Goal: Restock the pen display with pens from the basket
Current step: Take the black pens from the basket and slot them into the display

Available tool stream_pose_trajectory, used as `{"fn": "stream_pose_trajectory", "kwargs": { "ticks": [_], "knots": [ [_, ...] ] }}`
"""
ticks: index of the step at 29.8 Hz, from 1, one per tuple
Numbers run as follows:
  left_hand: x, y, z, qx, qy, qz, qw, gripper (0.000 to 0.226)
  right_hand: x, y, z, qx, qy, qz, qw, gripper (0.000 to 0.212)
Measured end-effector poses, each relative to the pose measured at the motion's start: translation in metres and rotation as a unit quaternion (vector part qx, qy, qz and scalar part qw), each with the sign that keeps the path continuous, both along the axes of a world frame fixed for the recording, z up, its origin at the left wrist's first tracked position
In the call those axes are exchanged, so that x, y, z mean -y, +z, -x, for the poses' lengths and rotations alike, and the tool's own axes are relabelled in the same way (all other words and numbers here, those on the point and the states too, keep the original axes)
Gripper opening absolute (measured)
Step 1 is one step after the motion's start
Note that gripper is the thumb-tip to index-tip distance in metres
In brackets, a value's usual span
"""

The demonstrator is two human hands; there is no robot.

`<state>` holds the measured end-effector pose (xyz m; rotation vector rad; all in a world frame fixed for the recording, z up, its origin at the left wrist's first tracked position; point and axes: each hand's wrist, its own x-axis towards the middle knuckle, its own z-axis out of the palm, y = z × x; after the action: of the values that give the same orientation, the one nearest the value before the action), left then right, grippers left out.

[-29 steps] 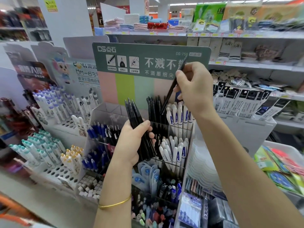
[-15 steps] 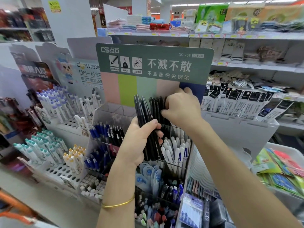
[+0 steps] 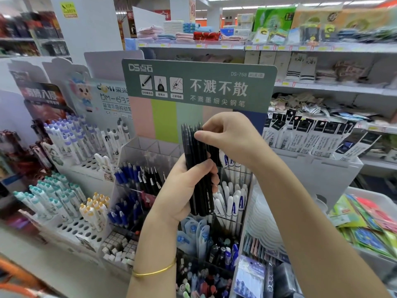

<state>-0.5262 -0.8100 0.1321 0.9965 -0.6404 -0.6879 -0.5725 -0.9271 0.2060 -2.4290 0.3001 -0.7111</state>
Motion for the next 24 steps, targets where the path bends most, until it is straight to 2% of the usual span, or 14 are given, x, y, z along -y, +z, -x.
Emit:
{"fn": "stream_pose_trajectory", "kwargs": {
  "ticks": [3, 6, 11, 14, 17, 21, 24],
  "knots": [
    [-0.001, 0.000, 0.000, 0.010, 0.000, -0.011, 1.000, 0.026, 0.003, 0.002, 0.001, 0.011, 0.011, -0.066, 0.998, 0.019],
    [-0.002, 0.001, 0.000, -0.006, 0.006, -0.006, 1.000, 0.016, 0.006, 0.005, 0.002, 0.037, 0.011, -0.106, 0.994, 0.015],
    [0.000, 0.001, -0.008, -0.059, 0.089, -0.005, 0.994, 0.004, 0.013, 0.010, 0.001, 0.177, -0.007, -0.201, 0.963, 0.008],
    [0.002, -0.006, -0.012, -0.047, 0.149, -0.036, 0.987, 0.006, 0.019, 0.010, -0.005, 0.272, -0.074, -0.163, 0.945, 0.009],
    [0.002, -0.011, -0.013, -0.014, 0.187, -0.074, 0.980, 0.007, 0.019, 0.006, -0.007, 0.310, -0.105, -0.116, 0.938, 0.005],
    [0.002, -0.011, -0.014, 0.003, 0.175, -0.070, 0.982, 0.006, 0.014, -0.006, -0.010, 0.262, -0.114, -0.004, 0.958, 0.008],
    [0.003, -0.008, -0.013, -0.008, 0.160, -0.057, 0.985, 0.006, 0.012, -0.018, -0.015, 0.174, -0.133, 0.055, 0.974, 0.013]
  ]
}}
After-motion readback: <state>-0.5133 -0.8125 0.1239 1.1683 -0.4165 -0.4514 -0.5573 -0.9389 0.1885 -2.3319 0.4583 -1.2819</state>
